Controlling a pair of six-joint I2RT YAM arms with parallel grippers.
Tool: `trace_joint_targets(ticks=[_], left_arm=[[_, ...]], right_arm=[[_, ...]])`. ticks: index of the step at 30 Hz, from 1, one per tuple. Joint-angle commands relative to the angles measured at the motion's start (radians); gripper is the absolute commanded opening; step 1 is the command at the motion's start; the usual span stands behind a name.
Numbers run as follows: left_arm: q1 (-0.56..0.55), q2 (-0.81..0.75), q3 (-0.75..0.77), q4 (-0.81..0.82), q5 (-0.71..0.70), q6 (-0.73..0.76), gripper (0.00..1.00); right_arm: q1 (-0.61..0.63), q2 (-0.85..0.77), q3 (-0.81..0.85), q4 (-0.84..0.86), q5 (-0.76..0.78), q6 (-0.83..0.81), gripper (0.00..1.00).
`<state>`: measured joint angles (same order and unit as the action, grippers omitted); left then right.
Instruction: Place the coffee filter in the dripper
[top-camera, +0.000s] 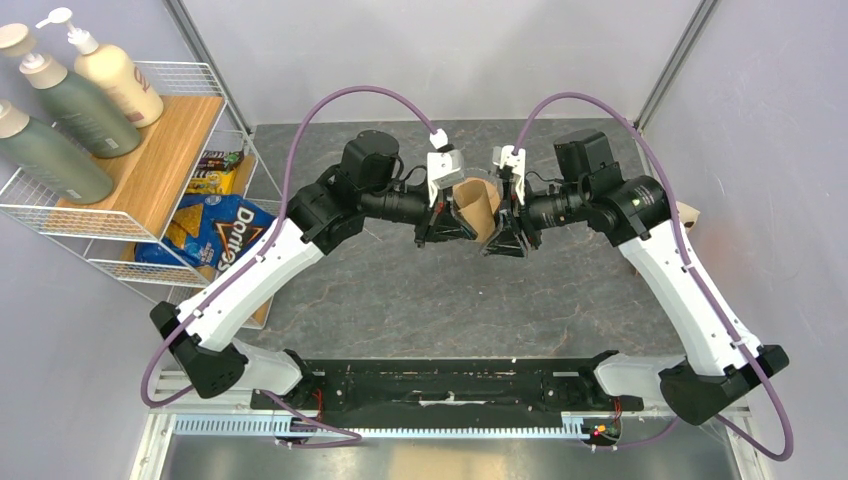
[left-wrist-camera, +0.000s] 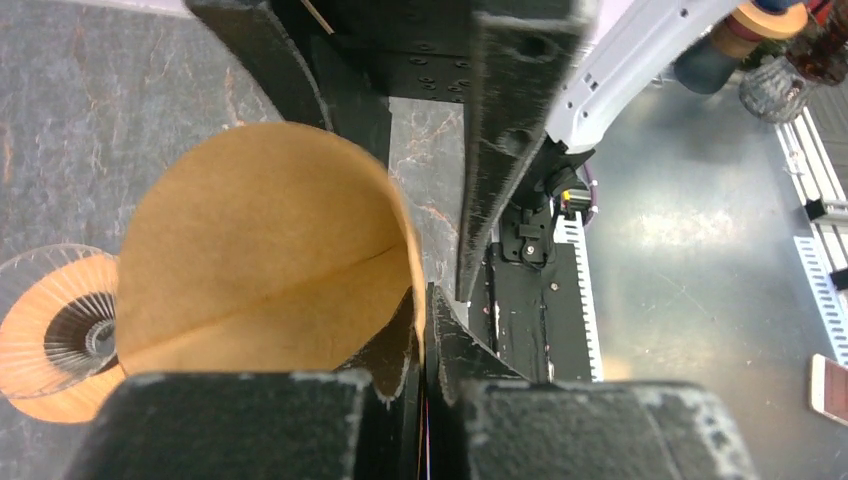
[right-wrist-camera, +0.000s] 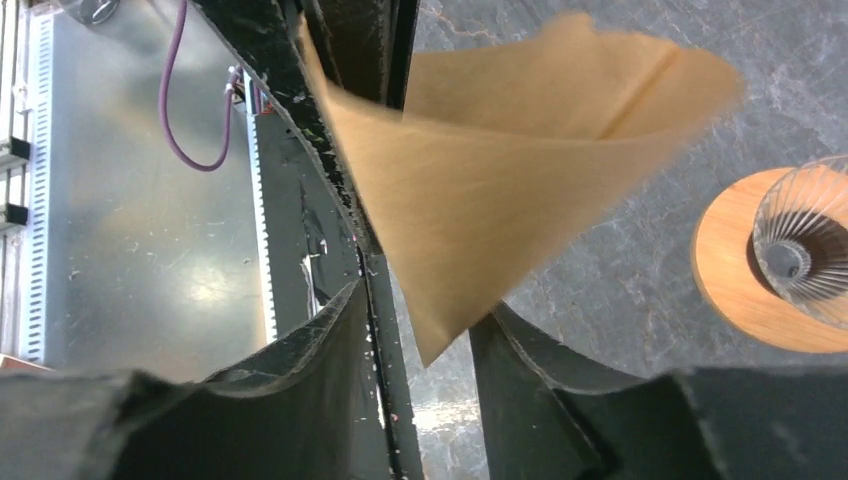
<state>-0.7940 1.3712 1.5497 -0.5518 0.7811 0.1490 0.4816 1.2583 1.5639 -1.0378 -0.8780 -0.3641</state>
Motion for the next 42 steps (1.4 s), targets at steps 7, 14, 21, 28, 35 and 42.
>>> trace_joint_targets(ticks=[7, 14, 21, 28, 35, 42], left_arm=[[-0.001, -0.001, -0.033, 0.188, -0.067, -0.403, 0.02], [-0.001, -0.004, -0.031, 0.193, -0.055, -0.399, 0.02], [-0.002, -0.020, -0.042, 0.196, -0.060, -0.390, 0.02], [-0.001, -0.031, -0.054, 0.174, -0.070, -0.365, 0.02], [-0.001, -0.029, -0.054, 0.144, -0.075, -0.356, 0.14], [0.020, -0.066, -0.040, 0.101, -0.006, -0.312, 0.54]], right_arm=[[0.000, -0.060, -0.004, 0.012, 0.100, -0.006, 0.70], [0.000, -0.028, 0.012, 0.024, 0.077, -0.020, 0.63], [0.000, -0.017, 0.018, 0.024, 0.063, -0.024, 0.41], [0.000, -0.028, 0.013, 0.028, 0.066, -0.029, 0.32], [0.000, -0.047, -0.008, 0.075, 0.069, -0.019, 0.18], [-0.001, -0.073, -0.029, 0.085, 0.084, -0.036, 0.11]])
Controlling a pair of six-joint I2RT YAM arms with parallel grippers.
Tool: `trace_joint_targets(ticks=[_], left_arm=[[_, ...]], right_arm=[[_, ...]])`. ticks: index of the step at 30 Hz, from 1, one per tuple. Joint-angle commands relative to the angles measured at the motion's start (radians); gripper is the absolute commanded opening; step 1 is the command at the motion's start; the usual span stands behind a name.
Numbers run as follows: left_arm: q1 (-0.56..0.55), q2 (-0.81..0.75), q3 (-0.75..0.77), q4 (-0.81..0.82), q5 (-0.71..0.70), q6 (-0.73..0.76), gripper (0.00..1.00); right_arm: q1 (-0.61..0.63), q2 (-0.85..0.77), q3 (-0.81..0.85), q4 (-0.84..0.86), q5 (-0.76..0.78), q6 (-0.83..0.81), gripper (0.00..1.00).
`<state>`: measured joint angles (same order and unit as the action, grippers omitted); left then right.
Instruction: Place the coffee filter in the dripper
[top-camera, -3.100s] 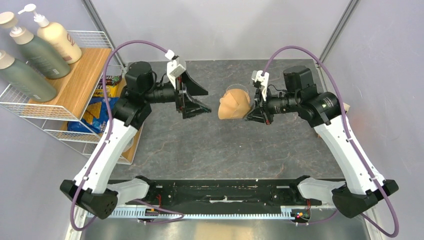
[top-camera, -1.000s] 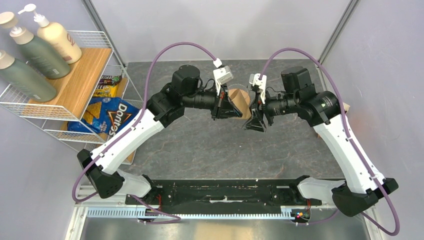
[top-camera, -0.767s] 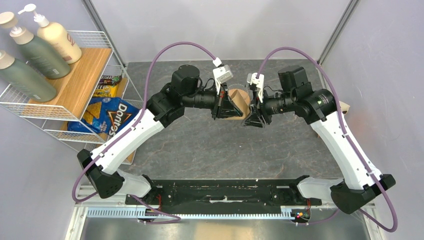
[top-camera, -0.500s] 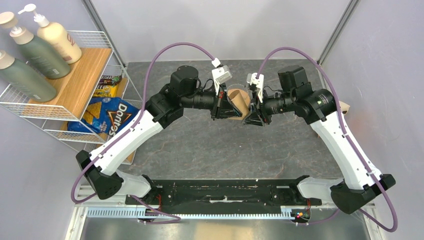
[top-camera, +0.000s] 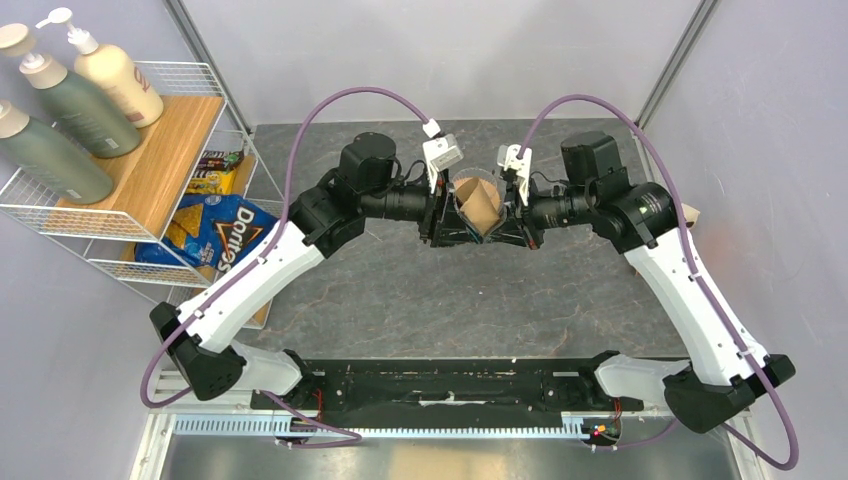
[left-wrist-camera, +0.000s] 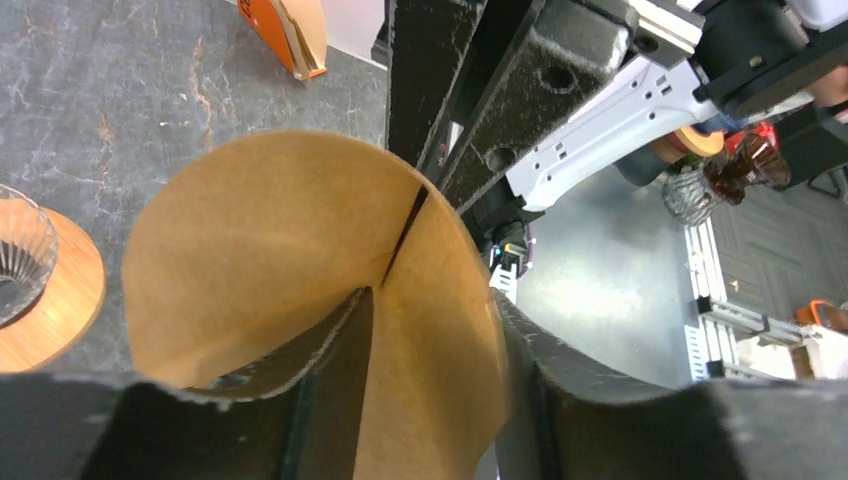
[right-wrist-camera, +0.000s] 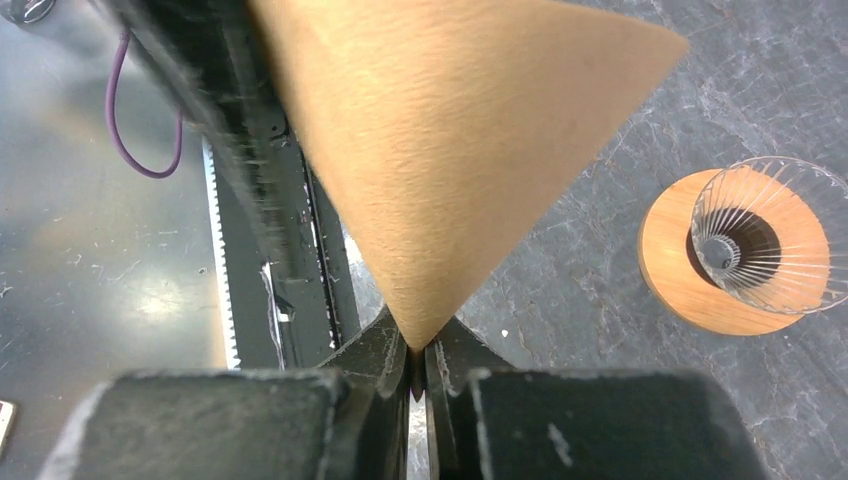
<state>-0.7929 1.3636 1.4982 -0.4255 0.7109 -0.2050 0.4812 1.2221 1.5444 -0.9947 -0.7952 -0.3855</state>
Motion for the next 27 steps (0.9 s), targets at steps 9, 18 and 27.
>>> trace_joint_targets(ticks=[9, 18, 27], left_arm=[[0.408, -0.151, -0.006, 0.284, 0.419, -0.307, 0.74], [0.351, -0.056, 0.066, 0.004, 0.276, -0.057, 0.89], [0.186, -0.025, 0.030, -0.046, 0.203, 0.033, 0.91]], right_arm=[[0.002, -0.107, -0.075, 0.028, -0.024, -0.133, 0.11], [0.008, -0.157, -0.115, 0.102, -0.024, -0.268, 0.08], [0.028, -0.143, -0.087, 0.085, -0.023, -0.293, 0.09]])
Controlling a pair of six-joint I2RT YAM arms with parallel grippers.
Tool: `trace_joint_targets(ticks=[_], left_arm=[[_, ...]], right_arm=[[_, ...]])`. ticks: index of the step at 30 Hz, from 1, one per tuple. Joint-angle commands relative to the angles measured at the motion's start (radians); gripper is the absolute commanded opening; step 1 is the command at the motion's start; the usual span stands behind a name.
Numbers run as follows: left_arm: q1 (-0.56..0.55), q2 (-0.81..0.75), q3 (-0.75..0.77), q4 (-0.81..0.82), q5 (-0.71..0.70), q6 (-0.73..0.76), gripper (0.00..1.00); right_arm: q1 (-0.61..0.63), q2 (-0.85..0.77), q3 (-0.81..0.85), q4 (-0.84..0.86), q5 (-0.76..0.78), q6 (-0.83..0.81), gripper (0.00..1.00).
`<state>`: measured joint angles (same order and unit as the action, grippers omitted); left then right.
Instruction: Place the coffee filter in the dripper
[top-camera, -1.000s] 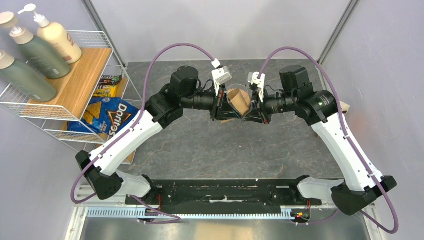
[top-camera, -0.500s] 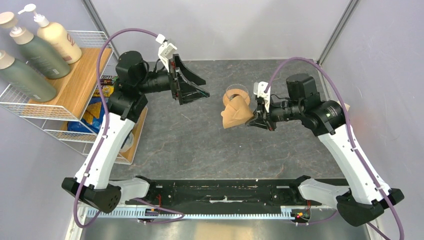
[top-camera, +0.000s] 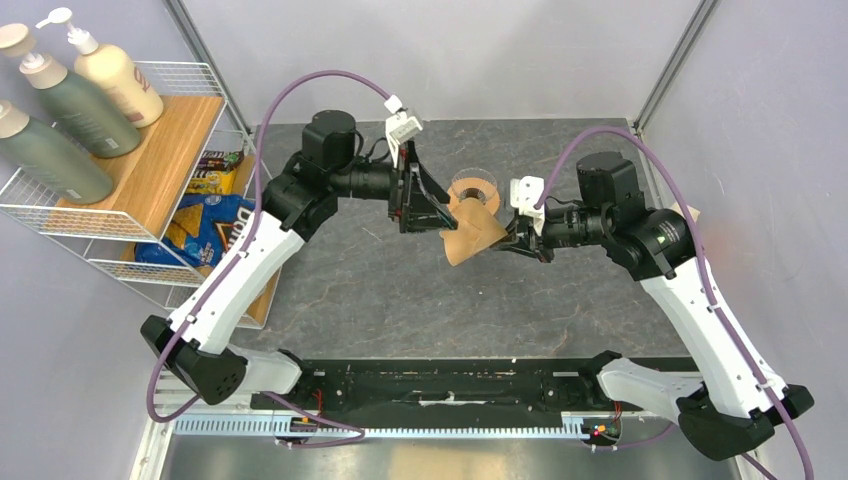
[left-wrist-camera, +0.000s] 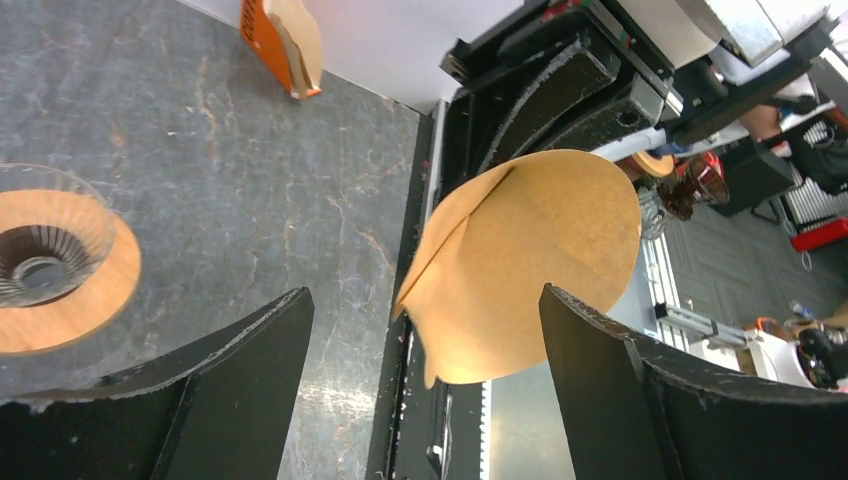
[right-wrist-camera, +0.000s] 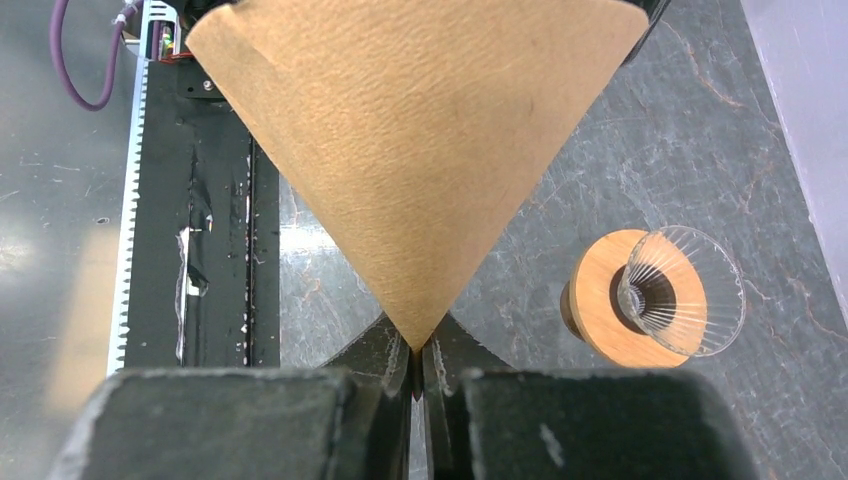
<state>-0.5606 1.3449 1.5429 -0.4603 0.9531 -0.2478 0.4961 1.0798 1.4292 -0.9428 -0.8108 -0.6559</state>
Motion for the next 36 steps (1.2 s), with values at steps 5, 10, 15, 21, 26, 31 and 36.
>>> trace_joint_targets(ticks=[5, 10, 15, 21, 26, 31, 36], left_arm=[[-0.093, 0.008, -0.068, 0.123, -0.035, -0.031, 0.87], [-0.111, 0.030, -0.085, 0.212, -0.010, -0.118, 0.52], [-0.114, 0.021, -0.115, 0.265, -0.002, -0.168, 0.19], [-0.115, -0.003, -0.089, 0.159, 0.011, 0.062, 0.02], [-0.120, -0.005, -0.085, 0.153, 0.054, 0.142, 0.02], [-0.140, -0.009, -0.082, 0.164, 0.021, 0.206, 0.02], [-0.145, 0.016, -0.040, 0.121, -0.006, 0.187, 0.02]], right_arm=[[0.039, 0.002, 0.028, 0.057, 0.010, -0.003, 0.10], [0.051, 0.005, 0.027, 0.058, 0.030, -0.006, 0.11], [0.053, 0.002, 0.020, 0.072, 0.056, 0.019, 0.15], [0.053, 0.036, 0.089, -0.091, 0.048, 0.045, 0.63], [0.053, 0.068, 0.104, -0.145, 0.008, 0.085, 0.81], [0.053, 0.082, 0.092, -0.151, -0.048, 0.113, 0.73], [0.053, 0.075, 0.074, -0.122, -0.009, 0.140, 0.57]])
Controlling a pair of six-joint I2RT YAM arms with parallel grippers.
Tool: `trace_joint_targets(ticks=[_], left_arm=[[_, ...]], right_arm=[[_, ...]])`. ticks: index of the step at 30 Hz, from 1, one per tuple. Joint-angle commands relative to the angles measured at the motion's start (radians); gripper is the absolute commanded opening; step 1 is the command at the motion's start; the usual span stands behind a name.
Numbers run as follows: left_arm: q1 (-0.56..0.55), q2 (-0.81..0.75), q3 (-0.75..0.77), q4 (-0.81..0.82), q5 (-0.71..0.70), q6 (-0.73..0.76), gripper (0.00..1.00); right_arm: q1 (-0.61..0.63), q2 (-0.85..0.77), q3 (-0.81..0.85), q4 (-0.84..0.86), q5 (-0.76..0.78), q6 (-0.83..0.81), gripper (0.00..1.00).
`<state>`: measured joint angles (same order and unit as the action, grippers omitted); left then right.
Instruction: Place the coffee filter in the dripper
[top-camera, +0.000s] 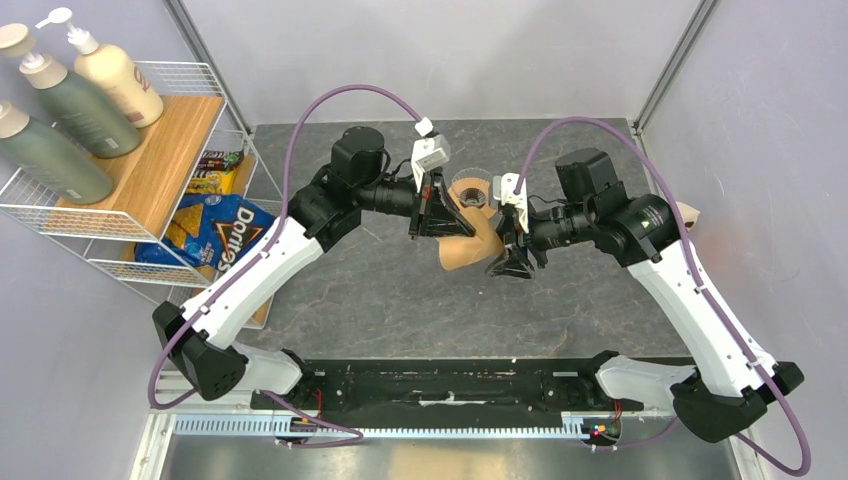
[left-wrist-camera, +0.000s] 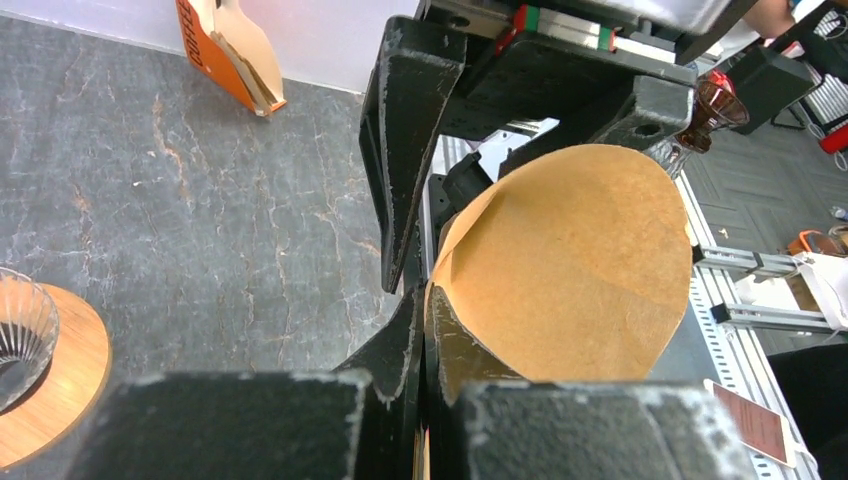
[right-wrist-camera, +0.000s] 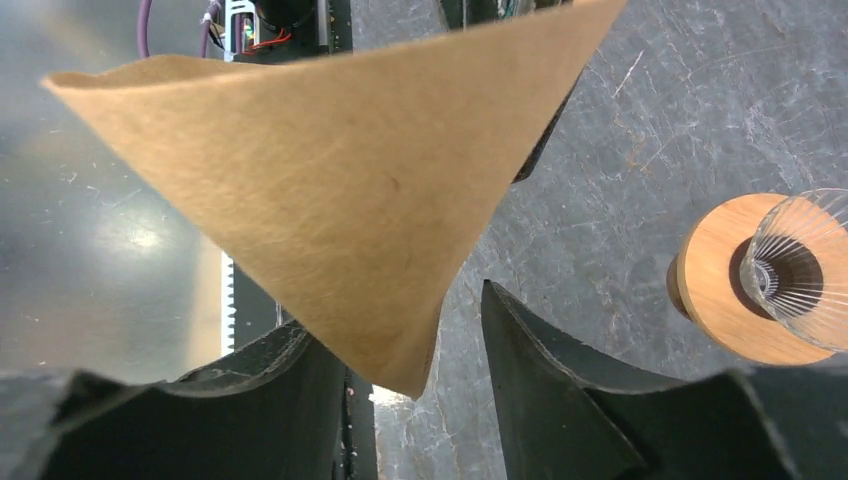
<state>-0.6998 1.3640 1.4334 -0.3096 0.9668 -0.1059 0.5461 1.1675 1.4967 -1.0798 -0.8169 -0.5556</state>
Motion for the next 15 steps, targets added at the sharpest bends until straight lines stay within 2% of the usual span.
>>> trace_joint_targets(ticks=[1, 4, 7, 9, 15], left_arm=[[-0.006, 0.004, 0.093, -0.062, -0.044, 0.039, 0.02], [0.000, 0.064, 0.222, -0.293, -0.180, 0.057, 0.02], [0.003, 0.175, 0.426, -0.578, -0.331, 0.103, 0.02], [0.005, 0.248, 0.537, -0.707, -0.407, 0.103, 0.02], [0.019, 0.410, 0.790, -0.828, -0.595, 0.086, 0.02]], right_arm=[[0.001, -0.017, 0.004, 0.031, 0.029, 0.062, 0.62], [-0.026, -0.022, 0.012, 0.034, 0.145, 0.138, 0.80], [-0.130, -0.030, 0.020, 0.020, 0.196, 0.193, 0.89], [-0.203, -0.033, 0.028, 0.017, 0.208, 0.233, 0.97], [-0.289, -0.018, 0.059, 0.012, 0.340, 0.306, 0.97]])
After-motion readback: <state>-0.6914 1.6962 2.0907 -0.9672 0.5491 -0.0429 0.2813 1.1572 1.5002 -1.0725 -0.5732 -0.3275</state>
